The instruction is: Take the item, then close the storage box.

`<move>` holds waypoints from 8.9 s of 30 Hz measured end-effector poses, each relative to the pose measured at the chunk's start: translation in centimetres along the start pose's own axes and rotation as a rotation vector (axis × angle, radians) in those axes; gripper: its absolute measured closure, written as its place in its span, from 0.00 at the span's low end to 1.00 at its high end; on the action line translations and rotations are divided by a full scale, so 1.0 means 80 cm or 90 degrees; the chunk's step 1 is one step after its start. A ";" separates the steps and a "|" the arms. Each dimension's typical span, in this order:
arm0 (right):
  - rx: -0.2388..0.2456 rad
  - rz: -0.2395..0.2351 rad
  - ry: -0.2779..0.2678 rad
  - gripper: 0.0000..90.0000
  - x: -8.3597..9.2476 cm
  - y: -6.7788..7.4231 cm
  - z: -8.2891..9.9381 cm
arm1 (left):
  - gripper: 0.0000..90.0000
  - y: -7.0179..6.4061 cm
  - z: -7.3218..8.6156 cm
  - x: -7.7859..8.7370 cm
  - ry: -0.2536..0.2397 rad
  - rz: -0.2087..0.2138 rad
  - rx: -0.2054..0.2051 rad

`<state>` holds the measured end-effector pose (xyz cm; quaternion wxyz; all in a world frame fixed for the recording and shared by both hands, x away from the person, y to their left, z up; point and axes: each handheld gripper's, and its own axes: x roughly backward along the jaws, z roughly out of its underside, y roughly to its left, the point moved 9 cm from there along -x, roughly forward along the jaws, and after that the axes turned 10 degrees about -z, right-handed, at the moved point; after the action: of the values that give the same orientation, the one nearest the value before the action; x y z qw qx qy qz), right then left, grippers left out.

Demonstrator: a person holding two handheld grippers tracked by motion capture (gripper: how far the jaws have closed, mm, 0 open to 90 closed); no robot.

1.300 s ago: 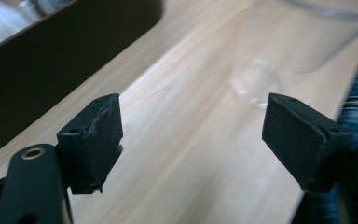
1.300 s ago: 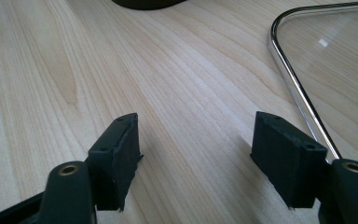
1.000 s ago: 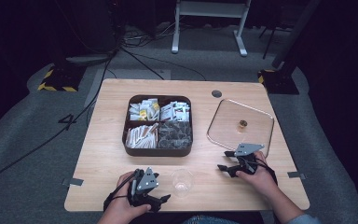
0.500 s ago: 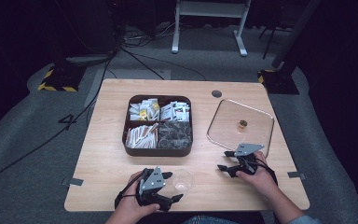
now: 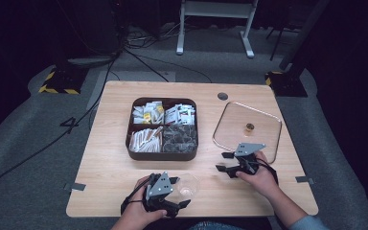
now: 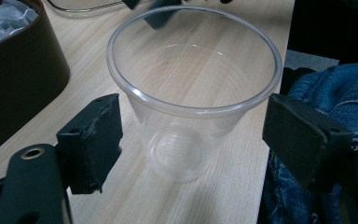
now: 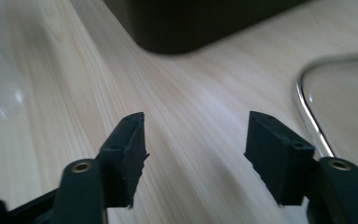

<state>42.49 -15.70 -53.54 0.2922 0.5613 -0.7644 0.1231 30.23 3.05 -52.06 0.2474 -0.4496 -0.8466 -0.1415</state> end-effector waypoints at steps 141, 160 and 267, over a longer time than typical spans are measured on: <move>0.092 -0.194 -0.069 0.76 -0.004 0.166 -0.102 | 0.17 0.046 0.030 0.027 0.047 -0.071 0.021; 0.090 -0.139 -0.084 0.60 0.008 0.136 -0.119 | 0.20 0.076 0.044 0.037 0.078 -0.137 0.062; -0.208 0.264 0.014 0.65 0.090 -0.221 0.034 | 0.20 0.127 0.103 0.086 0.107 -0.275 0.156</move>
<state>56.66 -28.77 -53.95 0.3558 0.3363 -0.8698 0.0613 33.04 17.30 -55.04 0.3336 -0.2118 -0.9101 -0.1246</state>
